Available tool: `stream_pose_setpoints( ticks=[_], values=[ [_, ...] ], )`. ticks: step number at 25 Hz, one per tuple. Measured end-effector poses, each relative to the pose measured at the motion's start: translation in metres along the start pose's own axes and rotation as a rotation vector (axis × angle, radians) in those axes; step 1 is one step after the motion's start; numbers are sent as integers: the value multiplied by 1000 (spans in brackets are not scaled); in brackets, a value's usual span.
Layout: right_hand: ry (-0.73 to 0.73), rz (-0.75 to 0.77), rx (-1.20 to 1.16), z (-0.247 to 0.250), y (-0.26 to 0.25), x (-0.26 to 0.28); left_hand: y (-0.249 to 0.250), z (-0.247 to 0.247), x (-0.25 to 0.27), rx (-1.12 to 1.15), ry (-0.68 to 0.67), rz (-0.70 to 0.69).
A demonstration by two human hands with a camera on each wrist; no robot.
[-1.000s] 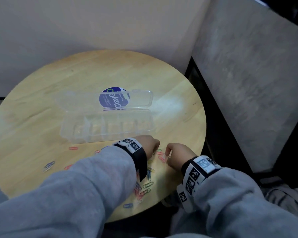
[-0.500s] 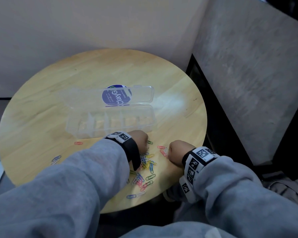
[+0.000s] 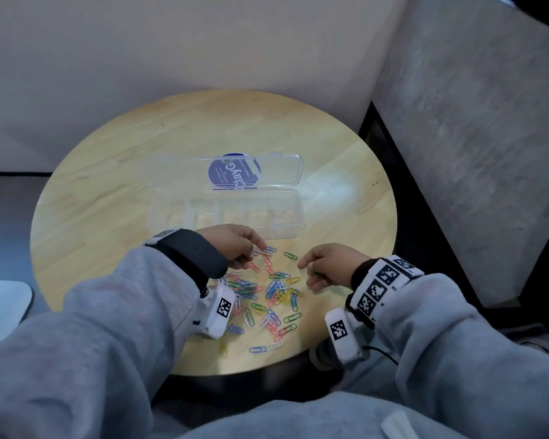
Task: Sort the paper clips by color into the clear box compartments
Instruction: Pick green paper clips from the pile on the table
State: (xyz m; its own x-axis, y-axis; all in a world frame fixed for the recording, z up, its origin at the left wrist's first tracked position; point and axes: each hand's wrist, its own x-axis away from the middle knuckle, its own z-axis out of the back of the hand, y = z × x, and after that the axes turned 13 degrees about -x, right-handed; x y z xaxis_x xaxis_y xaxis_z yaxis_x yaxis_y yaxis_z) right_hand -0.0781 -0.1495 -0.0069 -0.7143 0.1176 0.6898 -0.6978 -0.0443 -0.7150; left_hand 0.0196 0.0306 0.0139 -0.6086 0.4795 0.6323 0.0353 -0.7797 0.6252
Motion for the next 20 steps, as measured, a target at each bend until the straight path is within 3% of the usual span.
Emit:
stream_pose_setpoints(
  ticks=[2,4,6,9,13,20],
  values=[
    [46,-49,-154,-2,-5,-3,-3,-2,-2,-61,43,20],
    [82,-60,-202,-3,-9,-5,-3,-5,-5,-359,90,-37],
    [141,31,20,-3,-12,-11,2,-13,-5,-645,120,-113],
    [220,146,387,-7,-14,-18,12,-31,-10,-833,95,-190],
    [207,165,636,-17,-19,-27,15,-47,-22,-921,29,-174],
    [207,119,762,-23,-17,-27,6,-45,-22,-898,40,-138]
  ],
)
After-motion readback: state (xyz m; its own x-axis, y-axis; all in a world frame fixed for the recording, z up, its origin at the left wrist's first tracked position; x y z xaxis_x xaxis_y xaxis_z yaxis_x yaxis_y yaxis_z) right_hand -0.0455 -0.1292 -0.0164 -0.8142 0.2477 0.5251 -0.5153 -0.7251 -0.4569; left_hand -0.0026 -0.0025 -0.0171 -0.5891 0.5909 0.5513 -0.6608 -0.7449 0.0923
